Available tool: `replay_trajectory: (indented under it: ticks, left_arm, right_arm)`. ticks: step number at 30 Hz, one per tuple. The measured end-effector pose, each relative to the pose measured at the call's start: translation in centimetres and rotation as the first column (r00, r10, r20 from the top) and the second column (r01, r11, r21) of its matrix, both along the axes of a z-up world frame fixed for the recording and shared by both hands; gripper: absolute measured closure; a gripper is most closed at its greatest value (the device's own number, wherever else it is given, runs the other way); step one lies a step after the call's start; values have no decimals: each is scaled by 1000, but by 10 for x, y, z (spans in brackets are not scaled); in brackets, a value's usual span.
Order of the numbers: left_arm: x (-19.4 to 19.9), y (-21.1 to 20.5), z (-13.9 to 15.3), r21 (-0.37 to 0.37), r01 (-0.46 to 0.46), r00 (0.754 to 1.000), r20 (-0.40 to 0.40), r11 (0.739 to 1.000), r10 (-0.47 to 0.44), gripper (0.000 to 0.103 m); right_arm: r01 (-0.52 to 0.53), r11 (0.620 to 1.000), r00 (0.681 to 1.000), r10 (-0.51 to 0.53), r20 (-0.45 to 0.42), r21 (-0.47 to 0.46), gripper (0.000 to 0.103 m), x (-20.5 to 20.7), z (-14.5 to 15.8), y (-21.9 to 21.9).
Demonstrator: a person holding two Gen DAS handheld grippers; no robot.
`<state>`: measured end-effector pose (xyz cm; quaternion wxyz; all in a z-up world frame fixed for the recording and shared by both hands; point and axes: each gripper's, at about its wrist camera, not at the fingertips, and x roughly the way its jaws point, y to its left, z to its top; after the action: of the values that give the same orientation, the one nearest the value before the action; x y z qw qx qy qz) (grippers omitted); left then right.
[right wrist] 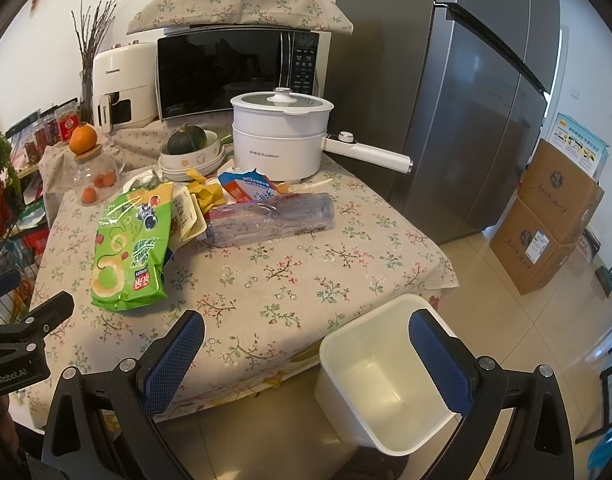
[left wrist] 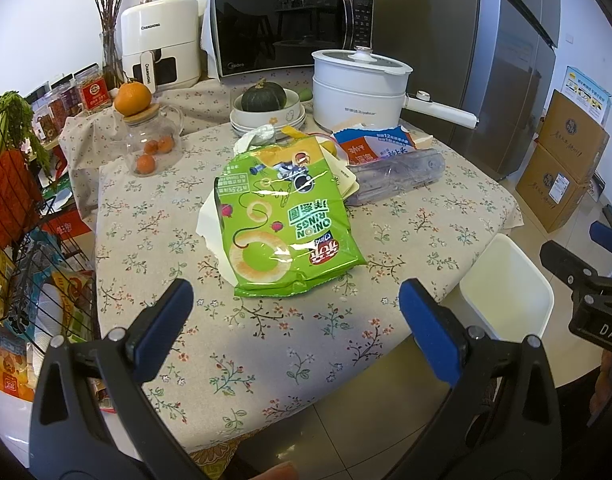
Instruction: Collect trash
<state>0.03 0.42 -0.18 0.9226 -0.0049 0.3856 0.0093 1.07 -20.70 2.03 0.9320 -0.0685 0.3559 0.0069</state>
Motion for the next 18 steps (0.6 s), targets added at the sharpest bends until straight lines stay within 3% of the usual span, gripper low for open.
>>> replay_trajectory:
  ticks: [18]
  left_arm:
    - [3,-2,3,-1,0,1000,0,1000,0,1]
  right_arm:
    - [6,1000,1000,-6,-3,-19,0,2,-3,1]
